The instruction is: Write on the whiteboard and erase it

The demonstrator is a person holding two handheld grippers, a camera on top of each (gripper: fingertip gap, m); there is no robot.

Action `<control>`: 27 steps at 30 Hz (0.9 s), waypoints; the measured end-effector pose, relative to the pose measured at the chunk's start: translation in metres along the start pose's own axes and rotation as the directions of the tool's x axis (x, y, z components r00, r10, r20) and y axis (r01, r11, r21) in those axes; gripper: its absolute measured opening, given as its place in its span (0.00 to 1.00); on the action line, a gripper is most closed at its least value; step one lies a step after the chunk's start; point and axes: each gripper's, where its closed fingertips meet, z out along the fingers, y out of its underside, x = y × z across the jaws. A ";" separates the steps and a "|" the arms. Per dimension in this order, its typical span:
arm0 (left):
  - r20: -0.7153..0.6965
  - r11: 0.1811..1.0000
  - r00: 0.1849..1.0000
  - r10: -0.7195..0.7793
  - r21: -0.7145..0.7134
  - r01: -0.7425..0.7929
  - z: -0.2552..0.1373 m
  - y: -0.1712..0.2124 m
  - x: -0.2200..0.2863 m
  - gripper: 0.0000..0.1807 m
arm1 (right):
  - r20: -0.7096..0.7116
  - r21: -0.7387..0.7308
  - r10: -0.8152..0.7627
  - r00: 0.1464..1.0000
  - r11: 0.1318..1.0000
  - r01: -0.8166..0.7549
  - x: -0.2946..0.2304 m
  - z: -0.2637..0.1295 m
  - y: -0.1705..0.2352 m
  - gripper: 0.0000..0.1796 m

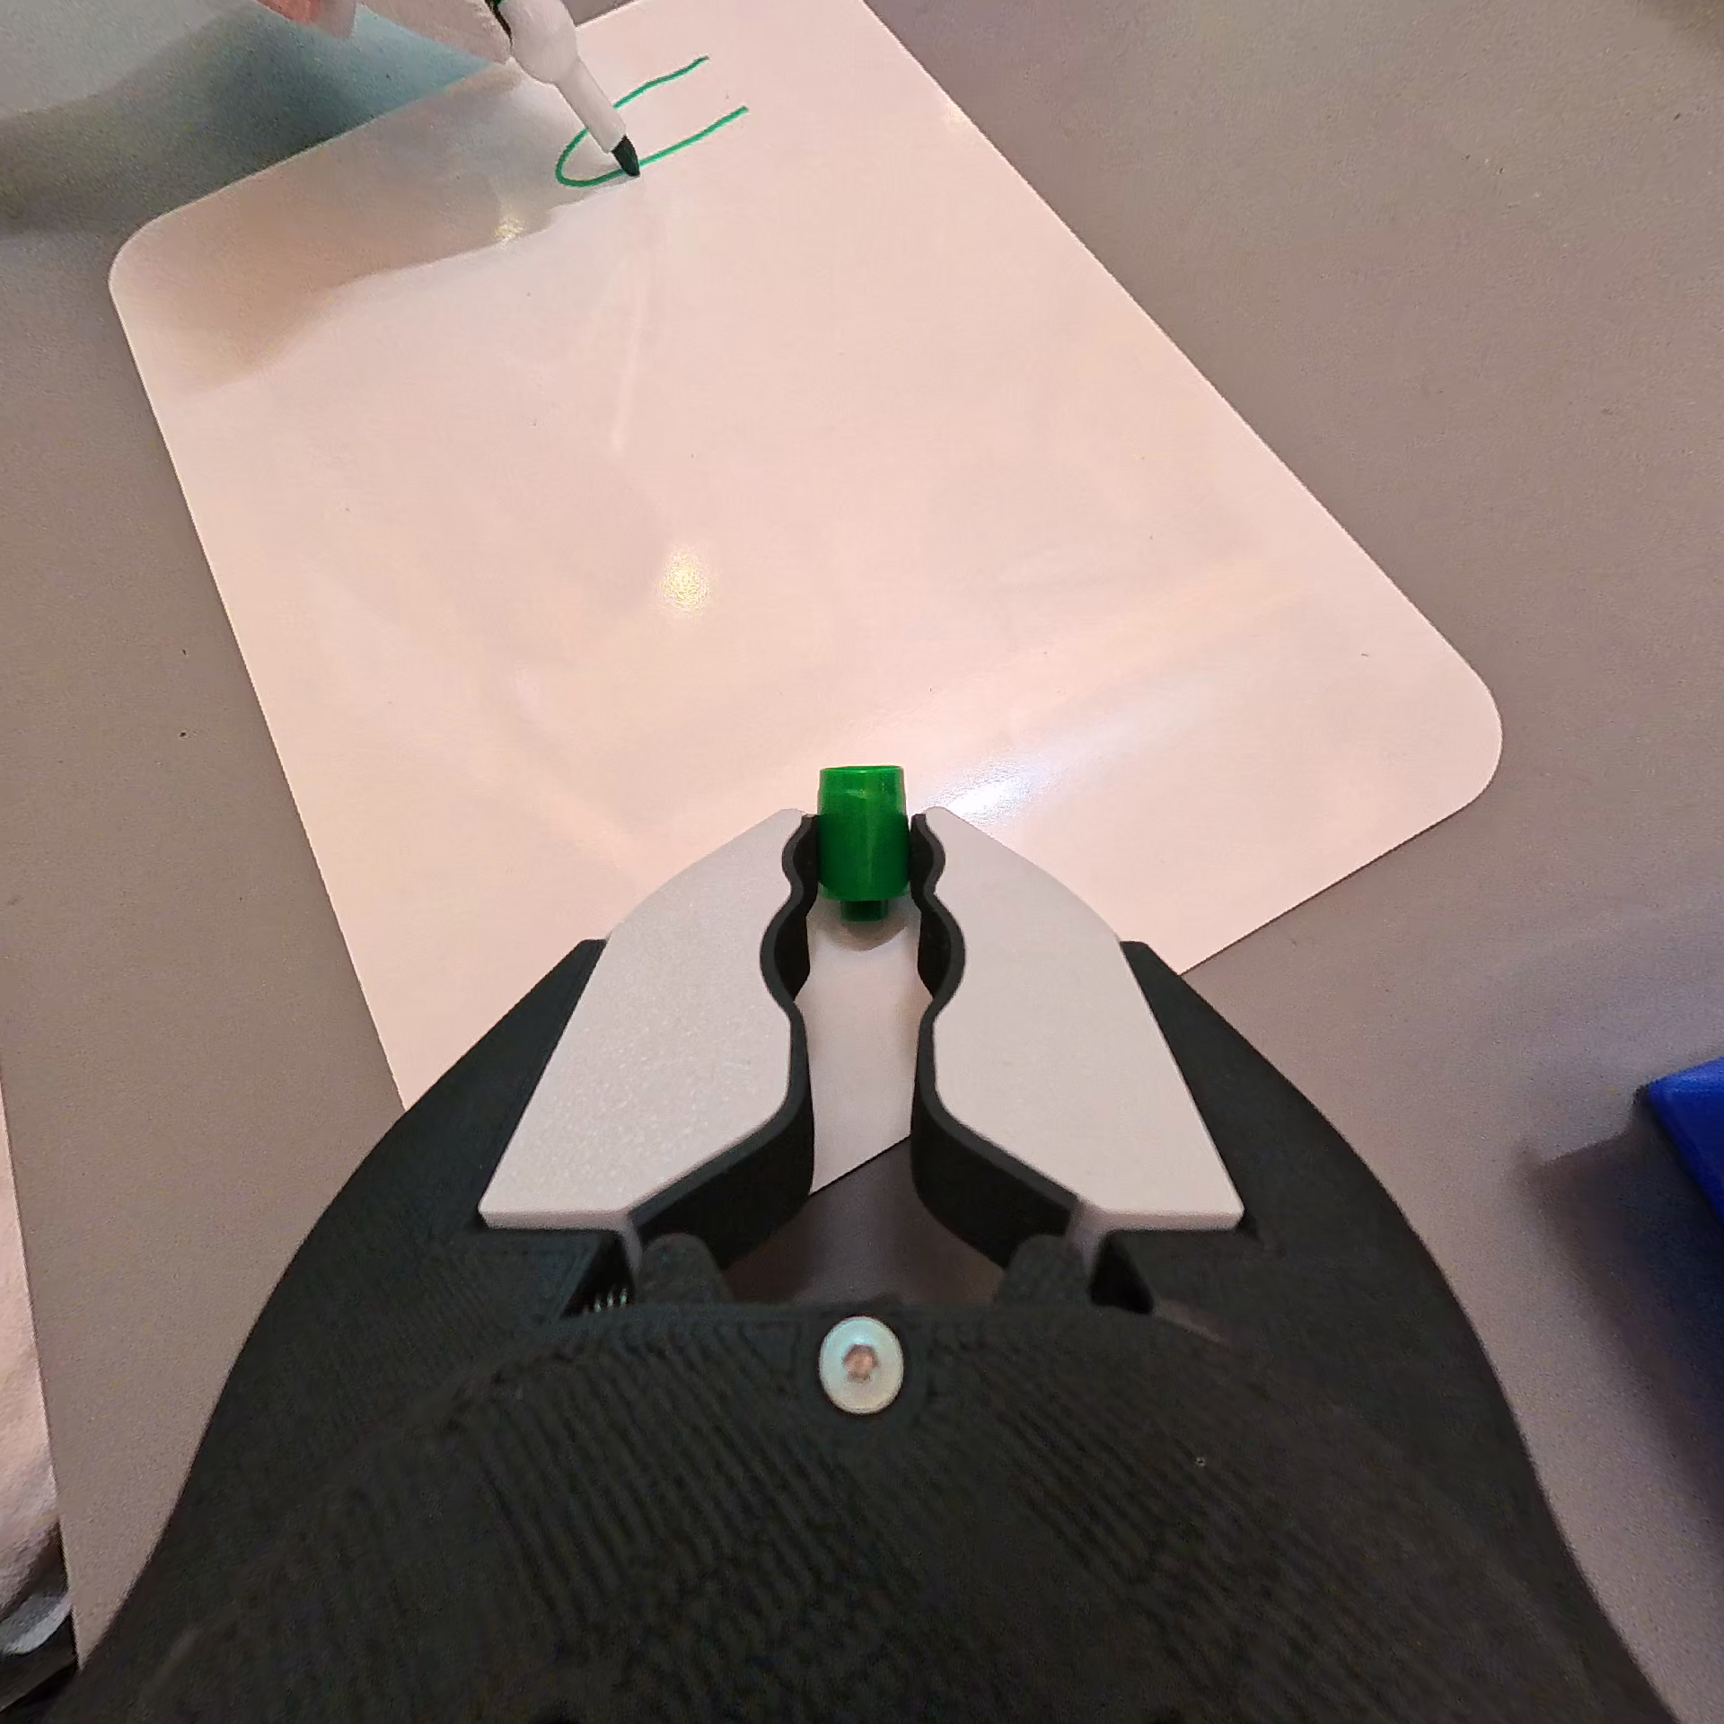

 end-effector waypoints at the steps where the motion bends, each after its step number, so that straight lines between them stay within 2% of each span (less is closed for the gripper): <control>1: 0.000 1.000 1.000 0.000 0.004 0.000 0.000 0.000 0.000 0.11 | 0.000 0.000 0.000 1.000 1.000 0.000 0.000 0.000 0.000 0.11; 5: 0.009 0.999 1.000 -0.018 0.049 0.018 -0.004 -0.007 -0.001 0.11 | 0.000 0.000 0.000 1.000 1.000 0.000 0.000 0.000 0.000 0.11; 11: 0.008 1.000 1.000 0.002 -0.001 -0.002 -0.001 0.001 -0.001 0.11 | 0.000 0.000 0.000 1.000 1.000 0.000 0.000 0.000 0.000 0.11; 27: -0.011 1.000 1.000 0.021 -0.020 -0.021 -0.005 0.001 0.015 0.11 | 0.000 0.000 -0.001 1.000 1.000 0.001 0.000 0.000 0.000 0.11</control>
